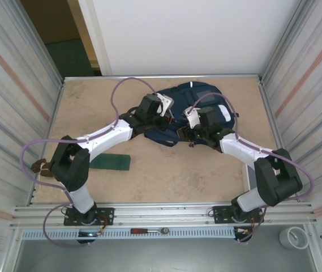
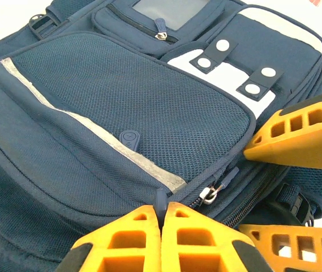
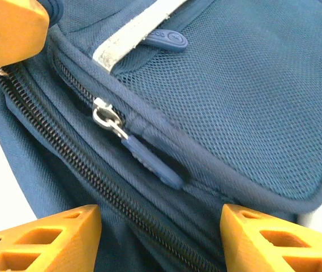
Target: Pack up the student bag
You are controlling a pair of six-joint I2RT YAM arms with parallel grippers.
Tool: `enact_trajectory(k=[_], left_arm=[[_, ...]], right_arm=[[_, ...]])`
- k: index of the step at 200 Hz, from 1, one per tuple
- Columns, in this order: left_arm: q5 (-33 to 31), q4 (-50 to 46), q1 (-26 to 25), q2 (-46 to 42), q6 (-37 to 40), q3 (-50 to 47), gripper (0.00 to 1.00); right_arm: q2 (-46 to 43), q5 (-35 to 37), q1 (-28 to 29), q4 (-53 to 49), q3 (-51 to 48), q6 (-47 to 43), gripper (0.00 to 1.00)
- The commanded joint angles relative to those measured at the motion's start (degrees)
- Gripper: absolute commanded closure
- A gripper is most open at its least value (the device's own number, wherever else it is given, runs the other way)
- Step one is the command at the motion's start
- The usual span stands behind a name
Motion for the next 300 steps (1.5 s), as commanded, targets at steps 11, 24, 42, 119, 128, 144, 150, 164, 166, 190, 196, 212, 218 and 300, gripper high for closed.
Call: enact_trajectory(k=[11, 24, 42, 119, 128, 144, 150, 164, 166, 190, 196, 212, 218, 300], left_arm=[[1.91, 1.35, 0.4, -1.0, -1.06, 2.66, 1.0], [1.54, 1.22, 0.53, -1.07, -1.2, 2.62, 1.0], [0.29, 1.21, 1.0, -1.23, -1.55, 2.32, 1.0], [-7.4, -0.29, 6.1, -0.4, 0.99, 2.4, 1.0], [-7.81, -0.27, 7.1, -0.17, 1.29, 2.57, 1.0], [-8.68, -0.35, 8.91, 0.46, 1.77, 3.0, 1.0], [-8.9, -0.52, 9.49, 0.7, 1.9, 3.18, 1.0], [-9.64, -1.43, 10.34, 0.89, 2.24, 3.62, 1.0], [-9.73, -1.49, 10.36, 0.81, 2.36, 3.63, 1.0], [-8.65, -1.55, 10.24, -0.52, 1.95, 2.59, 1.0], [-8.14, -1.57, 10.13, -0.95, 1.59, 2.14, 1.0], [-8.09, -1.75, 9.38, -2.44, 1.05, 0.74, 1.0], [-8.4, -1.83, 9.02, -3.15, 0.98, 0.21, 1.0], [-7.13, -1.15, 2.26, -7.37, -3.59, -2.72, 1.0]], right_arm=[[2.08, 1.32, 1.19, 1.24, 1.94, -2.52, 0.6], [2.19, 3.11, 1.08, 0.93, 1.61, -2.3, 0.76], [1.85, 4.81, 0.87, 0.54, 0.7, -1.29, 0.91], [-4.42, 6.26, -0.93, 0.16, -5.32, 2.76, 1.0], [-4.95, 5.56, -1.36, 0.22, -5.73, 3.14, 1.0], [-5.74, 4.07, -2.12, 0.31, -6.31, 3.77, 1.0], [-6.1, 3.62, -2.29, 0.31, -6.49, 3.94, 1.0], [-6.74, 2.8, -2.78, 0.18, -6.82, 4.08, 1.0], [-6.8, 2.65, -2.82, 0.15, -6.82, 4.08, 1.0], [-6.18, 0.16, -3.53, -1.03, -5.71, 3.95, 1.0], [-5.68, -0.31, -3.52, -1.22, -5.1, 3.9, 1.0], [-3.93, -1.7, -3.44, -1.51, -3.25, 3.9, 0.99], [-3.15, -2.05, -3.4, -1.65, -2.49, 3.9, 0.99], [1.74, 6.7, -8.89, -13.74, 5.67, 10.86, 0.75]])
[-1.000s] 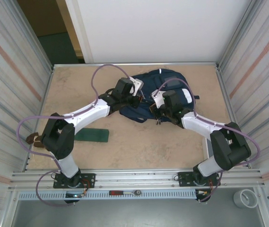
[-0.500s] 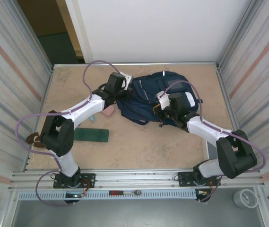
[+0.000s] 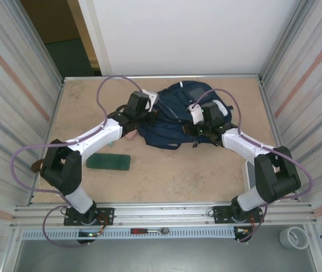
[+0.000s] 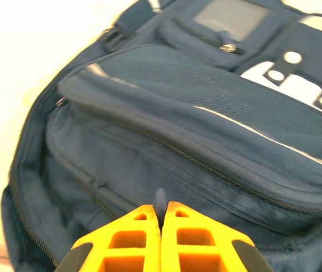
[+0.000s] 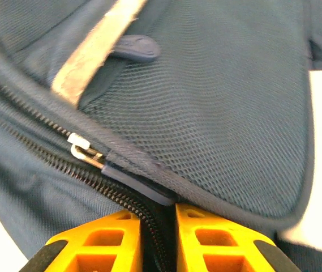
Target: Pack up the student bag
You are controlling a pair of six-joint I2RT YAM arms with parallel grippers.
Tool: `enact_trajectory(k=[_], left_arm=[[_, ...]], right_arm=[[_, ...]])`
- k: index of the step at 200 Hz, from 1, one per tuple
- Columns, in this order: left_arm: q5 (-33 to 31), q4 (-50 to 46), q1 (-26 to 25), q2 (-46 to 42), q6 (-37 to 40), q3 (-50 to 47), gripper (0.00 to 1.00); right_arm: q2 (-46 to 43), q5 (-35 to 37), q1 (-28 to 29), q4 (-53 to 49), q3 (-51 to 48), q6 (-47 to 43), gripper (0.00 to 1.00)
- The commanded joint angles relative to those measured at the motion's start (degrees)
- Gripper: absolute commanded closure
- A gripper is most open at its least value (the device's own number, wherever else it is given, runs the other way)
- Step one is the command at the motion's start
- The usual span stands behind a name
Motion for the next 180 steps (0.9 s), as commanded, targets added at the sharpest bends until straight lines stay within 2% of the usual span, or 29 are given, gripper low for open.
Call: enact_trajectory(k=[1, 22, 42, 61, 87, 129, 180], left_arm=[[-1.09, 0.22, -2.8, -2.78, -2.47, 0.64, 1.0], [-0.7, 0.97, -6.2, -0.59, -2.89, 3.16, 1.0], [-0.38, 0.59, -7.83, 1.66, -2.54, 5.79, 1.0], [-0.04, 0.39, -7.84, 2.34, -2.65, 6.45, 1.0], [0.77, 0.48, -7.43, 1.81, -2.88, 5.76, 1.0], [2.48, 0.82, -6.97, 1.03, -3.78, 4.74, 1.0], [3.08, 1.28, -6.88, 0.74, -4.18, 4.04, 1.0]], right_arm=[[0.64, 9.57, -4.17, -7.34, 1.63, 6.55, 0.75], [-1.88, 10.36, -6.95, -10.6, 0.97, 9.71, 0.69], [-7.71, 8.64, -7.0, -9.6, -1.65, 7.73, 0.64], [-13.79, 5.46, -4.45, -6.39, -4.94, 2.73, 0.57], [-18.65, 5.92, 1.28, -2.87, -7.89, -2.37, 0.52], [-15.88, 7.06, 7.79, -1.51, -5.26, -7.92, 0.47], [-9.52, 6.84, 9.45, 2.24, -1.72, -9.78, 0.47]])
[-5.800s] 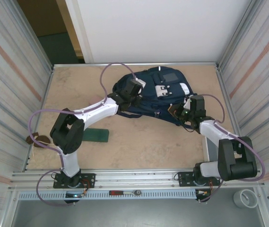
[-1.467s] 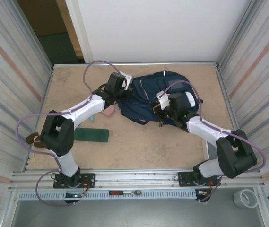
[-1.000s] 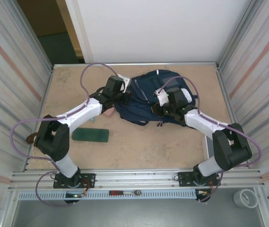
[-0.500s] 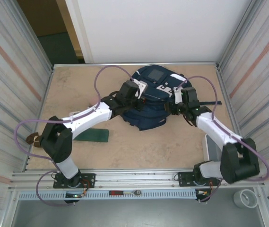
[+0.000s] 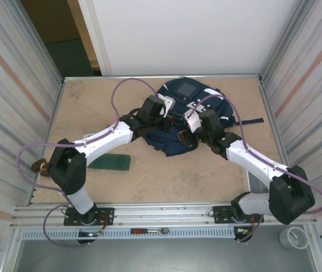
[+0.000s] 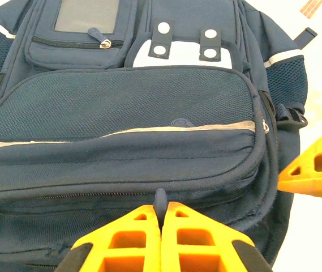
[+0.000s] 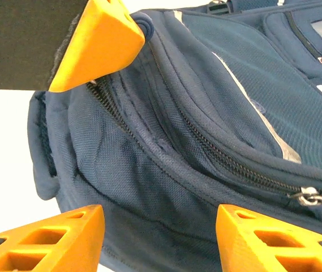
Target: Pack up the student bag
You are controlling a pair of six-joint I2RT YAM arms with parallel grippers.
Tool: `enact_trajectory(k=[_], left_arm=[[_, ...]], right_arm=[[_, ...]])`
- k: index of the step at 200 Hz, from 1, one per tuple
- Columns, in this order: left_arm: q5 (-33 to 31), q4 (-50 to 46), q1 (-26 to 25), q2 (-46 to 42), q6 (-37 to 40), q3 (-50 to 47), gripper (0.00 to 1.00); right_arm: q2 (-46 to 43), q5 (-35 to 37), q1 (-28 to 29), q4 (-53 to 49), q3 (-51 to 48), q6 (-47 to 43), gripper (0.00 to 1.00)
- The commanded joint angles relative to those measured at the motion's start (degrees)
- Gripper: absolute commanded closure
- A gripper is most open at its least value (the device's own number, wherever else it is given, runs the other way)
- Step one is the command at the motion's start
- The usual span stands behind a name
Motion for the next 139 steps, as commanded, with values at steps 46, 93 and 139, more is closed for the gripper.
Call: enact_trajectory(k=[46, 93, 139], left_arm=[[0.81, 1.96, 0.6, -1.54, -1.18, 0.21, 1.0], [0.78, 1.95, 0.77, -1.29, -1.32, 0.06, 1.0], [0.94, 2.22, 0.83, -0.96, -1.25, 0.13, 1.0]], right_arm=[[3.06, 3.22, 2.26, 4.05, 3.68, -3.98, 0.49], [-1.49, 4.5, 2.47, 2.78, 1.63, -5.12, 0.5], [-0.04, 1.94, 2.71, 5.62, 0.15, -9.36, 0.5]])
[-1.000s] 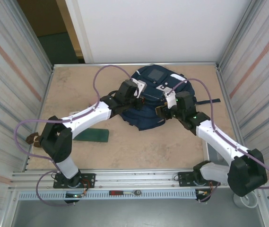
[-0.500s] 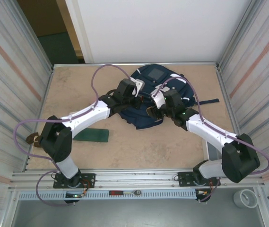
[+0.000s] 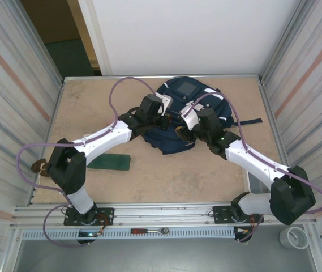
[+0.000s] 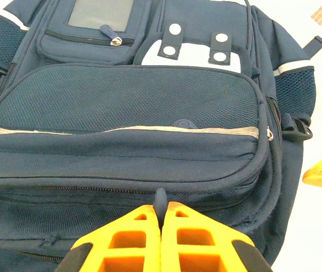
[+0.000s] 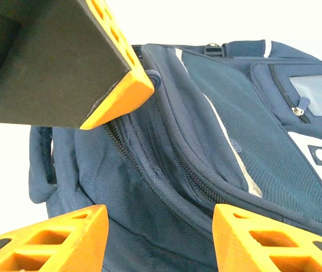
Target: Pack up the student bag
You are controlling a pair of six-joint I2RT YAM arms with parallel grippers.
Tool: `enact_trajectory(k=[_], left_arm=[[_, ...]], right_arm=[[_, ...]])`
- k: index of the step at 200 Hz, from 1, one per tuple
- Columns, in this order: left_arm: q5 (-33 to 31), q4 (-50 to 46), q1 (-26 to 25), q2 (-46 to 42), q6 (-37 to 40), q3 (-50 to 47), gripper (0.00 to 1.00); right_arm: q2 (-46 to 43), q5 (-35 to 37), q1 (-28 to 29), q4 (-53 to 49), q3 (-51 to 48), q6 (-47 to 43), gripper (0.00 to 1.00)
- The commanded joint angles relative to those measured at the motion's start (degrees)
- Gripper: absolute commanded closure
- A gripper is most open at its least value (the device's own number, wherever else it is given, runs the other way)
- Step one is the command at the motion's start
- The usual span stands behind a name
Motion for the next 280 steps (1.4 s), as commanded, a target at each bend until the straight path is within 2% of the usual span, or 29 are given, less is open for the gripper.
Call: enact_trajectory(k=[1, 49, 65, 99, 138, 184, 232, 260, 280], left_arm=[[0.9, 2.17, -0.27, -0.94, -0.5, 0.18, 1.0], [0.47, 2.0, -0.25, -0.94, -0.44, 0.1, 1.0], [0.41, 2.0, -0.12, -0.96, -0.36, 0.06, 1.0], [0.3, 2.0, 0.72, -0.91, -0.51, -0.22, 1.0], [-0.68, 1.82, 3.55, -1.8, -0.41, -1.02, 1.0], [-1.92, 1.56, 7.48, -2.61, 0.05, -2.5, 1.0], [-2.89, 1.47, 9.06, -3.67, 0.16, -4.02, 1.0], [-1.41, 1.65, 8.98, -4.08, -0.53, -4.64, 1.0], [-0.23, 2.04, 8.59, -4.59, -1.12, -5.15, 1.0]], right_arm=[[0.96, -1.51, 0.68, 1.91, -0.57, -4.07, 0.5], [7.9, -2.39, 1.27, 4.51, 2.96, -4.91, 0.52], [8.81, -0.22, 1.73, 4.99, 3.36, -4.83, 0.6], [7.01, 4.12, 1.74, 5.34, 0.45, -4.2, 0.88], [1.45, 7.06, 0.48, 4.87, -5.45, -0.75, 0.99], [-6.1, 3.3, -5.14, 4.66, -10.7, 6.55, 1.0], [-8.71, 0.09, -11.78, 3.7, -13.15, 14.92, 0.97], [-9.35, -0.86, -13.57, 1.63, -13.17, 16.62, 0.89], [-10.16, -3.79, -12.63, 0.1, -11.92, 15.04, 0.74]])
